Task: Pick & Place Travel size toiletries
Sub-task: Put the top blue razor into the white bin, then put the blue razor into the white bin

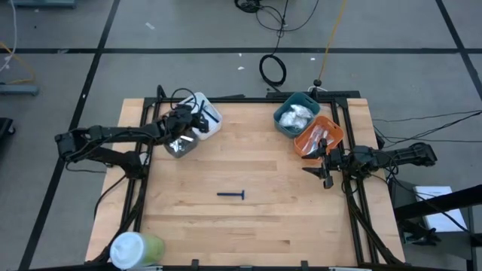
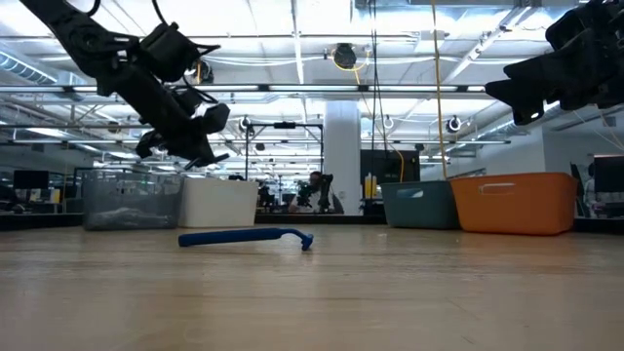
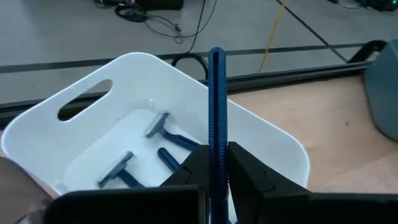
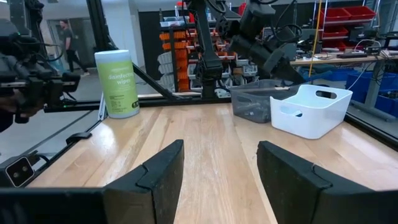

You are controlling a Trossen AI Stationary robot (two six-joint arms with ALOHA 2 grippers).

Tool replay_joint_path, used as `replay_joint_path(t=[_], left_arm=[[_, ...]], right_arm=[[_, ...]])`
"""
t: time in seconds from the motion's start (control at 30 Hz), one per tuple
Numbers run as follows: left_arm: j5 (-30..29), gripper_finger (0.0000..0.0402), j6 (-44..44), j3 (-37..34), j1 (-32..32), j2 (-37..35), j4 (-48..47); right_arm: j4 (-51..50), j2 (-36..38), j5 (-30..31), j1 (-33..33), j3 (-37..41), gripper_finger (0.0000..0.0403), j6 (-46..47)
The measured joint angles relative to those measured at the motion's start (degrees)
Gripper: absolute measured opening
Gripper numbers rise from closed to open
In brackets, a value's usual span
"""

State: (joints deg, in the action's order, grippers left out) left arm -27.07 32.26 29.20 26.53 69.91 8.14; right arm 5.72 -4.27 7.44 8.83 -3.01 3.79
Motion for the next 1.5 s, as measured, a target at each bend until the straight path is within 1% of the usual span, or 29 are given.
replay_joint_path(t=[0.17, 0.27, 0.33, 0.4, 0.5, 0.6, 0.77, 0.93, 1.1, 1.27, 1.3, 1.37, 1.5], left_arm=[[0.0, 0.0030, -1.1, 0.0, 0.2, 0.0, -0.1], [-0.5, 0.0031, -4.6, 0.0, 0.2, 0.0, -0.1], [-2.9, 0.0031, -5.8, 0.0, 0.2, 0.0, -0.6], [-5.7, 0.0031, -4.3, 0.0, 0.2, 0.2, -1.0], [-6.4, 0.0044, -3.4, 0.0, 0.8, 0.2, -1.2], [-6.2, 0.0076, -3.2, 0.0, 1.5, 0.2, -1.4], [-6.1, 0.0152, -1.4, 0.0, 2.6, 0.2, -2.0], [-6.0, 0.0223, -2.9, 0.0, 3.1, 0.2, -2.0], [-5.9, 0.0265, -4.0, 0.0, 3.0, 0.2, -2.0], [-5.7, 0.0284, -3.7, 0.0, 3.0, 0.2, -1.9], [-4.9, 0.0286, -3.7, 0.0, 3.0, 0.2, -1.9], [-1.3, 0.0286, -4.8, 0.0, 3.0, 0.2, -0.8], [11.8, 0.0276, -10.6, 0.0, 1.9, 0.2, 5.1]], right_arm=[[0.0, 0.0, 0.0, 0.0, 0.0, 0.0192, 0.0], [0.0, 0.0, 0.0, 0.0, 0.0, 0.0192, 0.0], [0.0, 0.0, 0.0, 0.0, 0.0, 0.0192, 0.0], [0.0, 0.0, 0.0, 0.0, 0.0, 0.0192, 0.0], [0.0, 0.0, 0.0, 0.0, 0.0, 0.0192, 0.0], [0.0, 0.0, 0.0, 0.0, 0.0, 0.0192, 0.0], [0.0, 0.0, 0.0, 0.0, 0.0, 0.0192, 0.0], [0.0, 0.0, 0.0, 0.0, 0.0, 0.0192, 0.0], [0.0, 0.0, 0.0, 0.0, 0.0, 0.0192, 0.0], [0.0, 0.0, 0.0, 0.0, 0.0, 0.0192, 0.0], [0.0, 0.0, 0.0, 0.0, 0.0, 0.0192, 0.0], [0.0, 0.0, 0.0, 0.0, 0.0, 0.0192, 0.0], [0.0, 0.0, 0.0, 0.0, 0.0, 0.0192, 0.0]])
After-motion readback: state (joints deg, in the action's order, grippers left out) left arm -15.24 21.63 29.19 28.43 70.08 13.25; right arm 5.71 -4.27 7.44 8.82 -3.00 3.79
